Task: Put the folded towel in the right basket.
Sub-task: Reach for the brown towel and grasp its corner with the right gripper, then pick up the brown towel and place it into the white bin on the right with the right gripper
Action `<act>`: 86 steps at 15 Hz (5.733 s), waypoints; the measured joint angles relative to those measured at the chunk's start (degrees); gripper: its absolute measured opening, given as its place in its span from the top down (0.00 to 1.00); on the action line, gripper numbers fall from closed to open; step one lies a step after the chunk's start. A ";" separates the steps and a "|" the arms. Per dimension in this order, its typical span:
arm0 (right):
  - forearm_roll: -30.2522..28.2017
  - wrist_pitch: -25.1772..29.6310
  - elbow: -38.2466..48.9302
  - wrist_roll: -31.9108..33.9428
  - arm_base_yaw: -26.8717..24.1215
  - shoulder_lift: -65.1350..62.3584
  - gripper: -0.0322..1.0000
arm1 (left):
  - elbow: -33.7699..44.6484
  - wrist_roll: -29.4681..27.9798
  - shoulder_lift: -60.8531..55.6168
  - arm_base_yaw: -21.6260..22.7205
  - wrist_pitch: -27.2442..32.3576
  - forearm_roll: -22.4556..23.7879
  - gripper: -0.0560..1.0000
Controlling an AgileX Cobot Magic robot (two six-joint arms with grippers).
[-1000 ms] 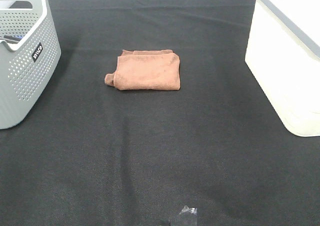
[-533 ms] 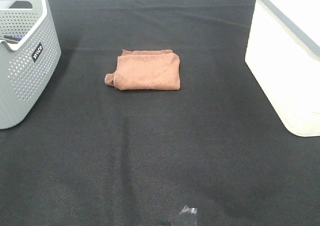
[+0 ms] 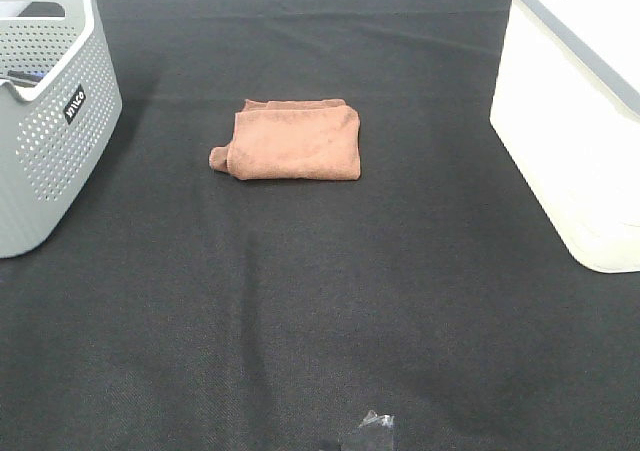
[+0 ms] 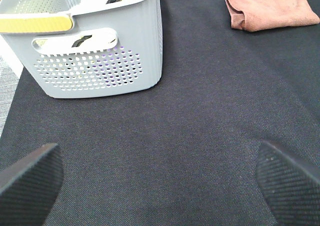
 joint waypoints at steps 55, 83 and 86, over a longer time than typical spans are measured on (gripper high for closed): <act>36.10 -21.43 -99.47 -8.65 28.13 133.21 0.68 | 0.00 0.00 0.00 0.00 0.00 0.00 0.03; 1.26 5.56 -93.22 -8.14 -9.28 89.50 0.79 | 0.00 0.00 0.06 0.00 0.00 0.00 0.03; 3.21 5.50 -91.73 -5.56 -11.40 94.25 0.79 | 0.00 0.00 0.06 0.00 0.00 0.00 0.03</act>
